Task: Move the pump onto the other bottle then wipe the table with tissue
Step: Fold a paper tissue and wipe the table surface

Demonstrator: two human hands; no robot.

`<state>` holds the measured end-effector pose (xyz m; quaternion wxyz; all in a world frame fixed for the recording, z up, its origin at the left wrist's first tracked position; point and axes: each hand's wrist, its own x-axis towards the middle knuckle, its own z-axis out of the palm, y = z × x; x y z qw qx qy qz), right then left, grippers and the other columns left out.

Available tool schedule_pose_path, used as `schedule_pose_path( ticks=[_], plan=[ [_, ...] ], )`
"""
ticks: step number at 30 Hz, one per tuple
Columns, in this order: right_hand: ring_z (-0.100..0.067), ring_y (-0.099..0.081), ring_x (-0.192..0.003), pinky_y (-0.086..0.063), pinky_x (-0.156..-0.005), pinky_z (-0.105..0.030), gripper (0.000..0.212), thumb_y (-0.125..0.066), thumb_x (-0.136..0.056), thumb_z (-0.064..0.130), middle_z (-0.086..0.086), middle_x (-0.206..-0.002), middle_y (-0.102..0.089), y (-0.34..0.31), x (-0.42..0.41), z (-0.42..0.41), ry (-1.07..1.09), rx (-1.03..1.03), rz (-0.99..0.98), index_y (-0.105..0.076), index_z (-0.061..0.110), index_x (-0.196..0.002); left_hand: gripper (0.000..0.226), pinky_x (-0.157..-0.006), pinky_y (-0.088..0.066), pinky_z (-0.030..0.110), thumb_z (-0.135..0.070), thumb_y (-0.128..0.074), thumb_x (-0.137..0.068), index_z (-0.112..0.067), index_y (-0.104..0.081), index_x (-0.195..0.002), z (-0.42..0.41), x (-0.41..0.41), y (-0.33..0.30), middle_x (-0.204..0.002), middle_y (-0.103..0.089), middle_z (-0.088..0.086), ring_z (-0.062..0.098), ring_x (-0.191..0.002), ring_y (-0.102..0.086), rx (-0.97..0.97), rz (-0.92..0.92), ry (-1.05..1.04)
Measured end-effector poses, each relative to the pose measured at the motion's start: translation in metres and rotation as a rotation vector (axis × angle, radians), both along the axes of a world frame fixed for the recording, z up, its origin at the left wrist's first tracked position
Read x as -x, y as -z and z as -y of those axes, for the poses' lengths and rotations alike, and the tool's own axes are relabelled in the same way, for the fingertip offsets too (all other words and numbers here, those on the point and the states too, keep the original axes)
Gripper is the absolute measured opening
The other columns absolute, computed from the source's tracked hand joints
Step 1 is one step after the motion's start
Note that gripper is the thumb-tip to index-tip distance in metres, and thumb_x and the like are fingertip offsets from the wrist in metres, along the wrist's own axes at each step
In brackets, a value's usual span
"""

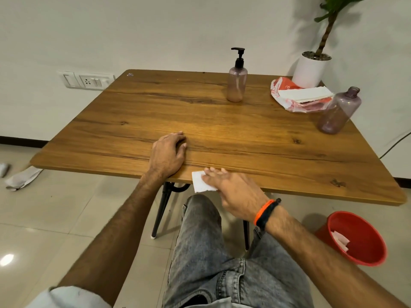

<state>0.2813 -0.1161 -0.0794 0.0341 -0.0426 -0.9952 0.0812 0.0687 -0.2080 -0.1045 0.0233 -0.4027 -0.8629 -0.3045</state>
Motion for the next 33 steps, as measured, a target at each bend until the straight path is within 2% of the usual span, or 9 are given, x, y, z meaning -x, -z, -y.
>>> schedule_pose_path(
  ticks=[4, 6, 9, 11, 14, 17, 21, 26, 33],
  plan=[
    [0.001, -0.041, -0.133, -0.039, -0.109, -0.028, 0.057, -0.042, -0.089, -0.002, 0.003, -0.15, -0.039, -0.017, -0.016, 0.003, -0.086, 0.237, -0.011, -0.044, 0.022, -0.142, 0.037, -0.112, -0.032, 0.048, -0.028, -0.053, -0.095, -0.015, -0.059, -0.128, 0.0, -0.002, -0.002, -0.141, -0.054, 0.0, 0.022, -0.131, -0.046, 0.008, 0.003, -0.003],
    [0.016, -0.058, -0.1, -0.051, -0.082, -0.012, 0.046, -0.045, -0.094, 0.001, 0.007, -0.139, -0.052, -0.028, -0.012, -0.005, -0.039, 0.477, -0.091, -0.055, 0.022, -0.133, 0.037, -0.112, -0.033, 0.048, -0.028, -0.054, -0.095, -0.015, -0.059, -0.129, 0.0, -0.003, -0.004, -0.141, -0.054, 0.0, 0.022, -0.131, -0.046, 0.007, 0.016, -0.008],
    [-0.018, -0.061, -0.063, -0.042, -0.062, -0.027, 0.025, -0.052, -0.094, 0.022, -0.011, -0.089, -0.071, -0.033, 0.007, -0.025, 0.174, 0.829, -0.288, -0.07, 0.006, -0.099, 0.038, -0.112, -0.034, 0.048, -0.027, -0.055, -0.094, -0.015, -0.06, -0.129, -0.001, -0.003, -0.007, -0.141, -0.054, 0.0, 0.022, -0.131, -0.047, 0.007, 0.056, -0.007],
    [-0.024, -0.057, -0.069, -0.042, -0.064, -0.037, 0.028, -0.055, -0.095, 0.022, -0.013, -0.08, -0.065, -0.036, 0.021, -0.038, 0.335, 1.13, -0.391, -0.066, -0.002, -0.088, 0.037, -0.111, -0.036, 0.042, -0.027, -0.057, -0.094, -0.015, -0.061, -0.128, -0.002, -0.005, -0.012, -0.139, -0.056, -0.001, 0.019, -0.128, -0.049, -0.018, 0.114, -0.025],
    [-0.026, -0.066, -0.083, -0.055, -0.076, -0.039, 0.016, -0.057, -0.095, 0.012, -0.019, -0.102, -0.07, -0.044, 0.039, -0.051, 0.501, 1.509, -0.354, -0.066, -0.001, -0.097, 0.035, -0.099, -0.042, 0.024, -0.028, -0.057, -0.096, -0.016, -0.062, -0.128, -0.008, -0.018, -0.024, -0.129, -0.063, -0.001, 0.008, -0.113, -0.055, -0.14, 0.272, -0.051],
    [-0.023, -0.07, -0.079, -0.059, -0.072, -0.036, 0.009, -0.058, -0.092, 0.005, -0.015, -0.1, -0.071, -0.041, 0.053, -0.059, 0.583, 1.709, -0.347, -0.065, 0.001, -0.097, 0.031, -0.095, -0.047, 0.026, -0.035, -0.055, -0.097, -0.018, -0.067, -0.12, -0.018, -0.031, -0.034, -0.117, -0.069, -0.003, 0.008, -0.103, -0.062, -0.264, 0.484, -0.02],
    [-0.019, -0.072, -0.073, -0.058, -0.06, -0.031, 0.01, -0.061, -0.088, 0.001, -0.012, -0.094, -0.073, -0.032, 0.065, -0.066, 0.682, 1.797, -0.395, -0.067, 0.004, -0.096, 0.032, -0.09, -0.056, 0.037, -0.039, -0.058, -0.093, -0.012, -0.069, -0.107, -0.031, -0.042, -0.045, -0.105, -0.074, 0.01, 0.019, -0.094, -0.071, -0.488, 1.048, 0.072],
    [-0.024, -0.071, -0.082, -0.06, -0.074, -0.039, 0.011, -0.067, -0.086, 0.007, -0.013, -0.098, -0.073, -0.028, 0.065, -0.07, 0.71, 1.721, -0.418, -0.069, 0.008, -0.097, 0.037, -0.082, -0.059, 0.036, -0.017, -0.082, -0.074, -0.01, -0.065, -0.106, -0.036, -0.046, -0.052, -0.099, -0.075, 0.01, 0.019, -0.086, -0.073, -0.461, 1.14, 0.019],
    [-0.015, -0.072, -0.085, -0.058, -0.068, -0.029, 0.029, -0.073, -0.083, 0.023, -0.005, -0.098, -0.075, -0.031, 0.055, -0.079, 0.633, 1.601, -0.322, -0.069, 0.011, -0.108, 0.021, -0.079, -0.059, 0.034, -0.007, -0.077, -0.078, -0.011, -0.067, -0.095, -0.037, -0.045, -0.053, -0.102, -0.074, 0.01, 0.021, -0.092, -0.073, -0.446, 1.142, -0.021]
  ],
)
